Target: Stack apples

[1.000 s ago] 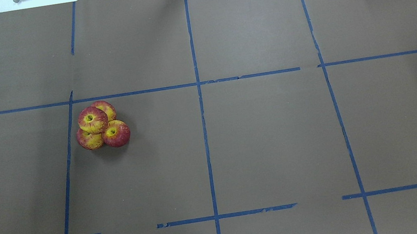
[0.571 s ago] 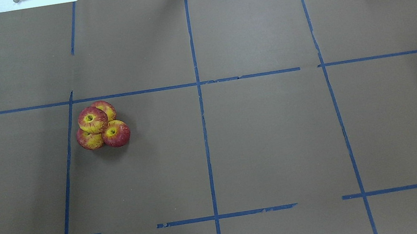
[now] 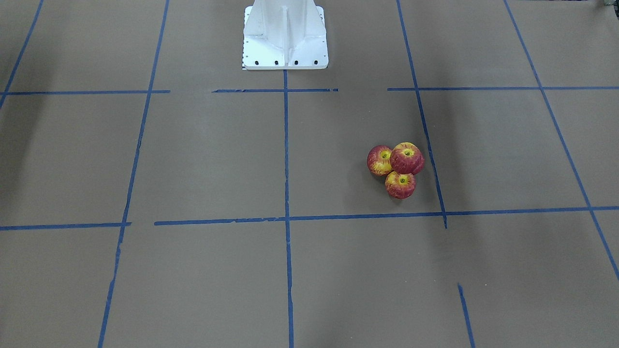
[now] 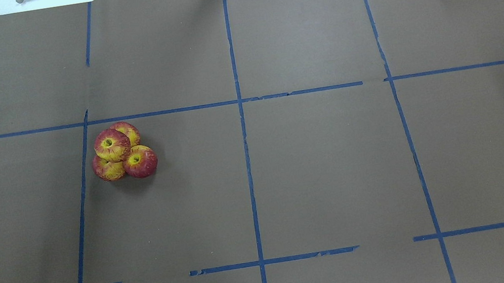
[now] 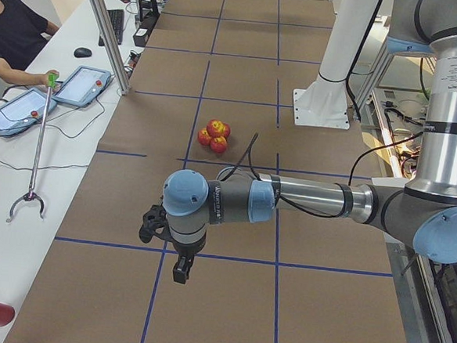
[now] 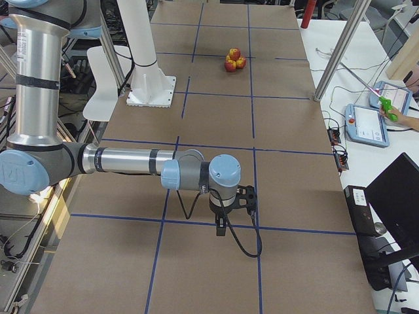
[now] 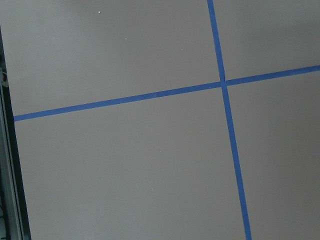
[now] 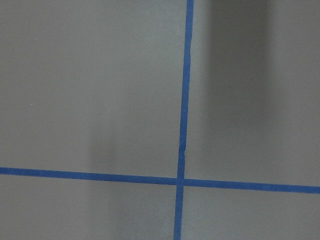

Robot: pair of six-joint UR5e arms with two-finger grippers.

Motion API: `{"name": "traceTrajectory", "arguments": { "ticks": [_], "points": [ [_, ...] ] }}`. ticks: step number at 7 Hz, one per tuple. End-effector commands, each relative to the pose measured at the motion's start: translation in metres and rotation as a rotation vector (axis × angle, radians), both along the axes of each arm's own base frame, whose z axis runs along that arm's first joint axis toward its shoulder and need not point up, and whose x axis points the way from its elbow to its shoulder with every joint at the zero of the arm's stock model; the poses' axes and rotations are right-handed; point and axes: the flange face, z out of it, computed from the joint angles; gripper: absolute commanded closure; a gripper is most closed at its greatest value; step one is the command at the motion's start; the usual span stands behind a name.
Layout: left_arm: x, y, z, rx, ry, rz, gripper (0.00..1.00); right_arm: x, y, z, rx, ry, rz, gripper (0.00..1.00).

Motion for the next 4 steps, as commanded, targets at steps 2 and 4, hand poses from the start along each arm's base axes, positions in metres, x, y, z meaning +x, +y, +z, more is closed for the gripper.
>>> {"name": "traceTrajectory", "arguments": {
  "ticks": [2,4],
  "points": [
    [0.0011,-0.0006,0.0072,-0.009,0.001,0.004,0.0,0.0,0.0,0.0002,0.0,0.0,0.0,0.0],
    [0.0007,-0.0031,0.0034,0.0,0.0,0.004,0.0,-0.0001,0.0,0.0001,0.0,-0.001,0.0,0.0]
  ]
}}
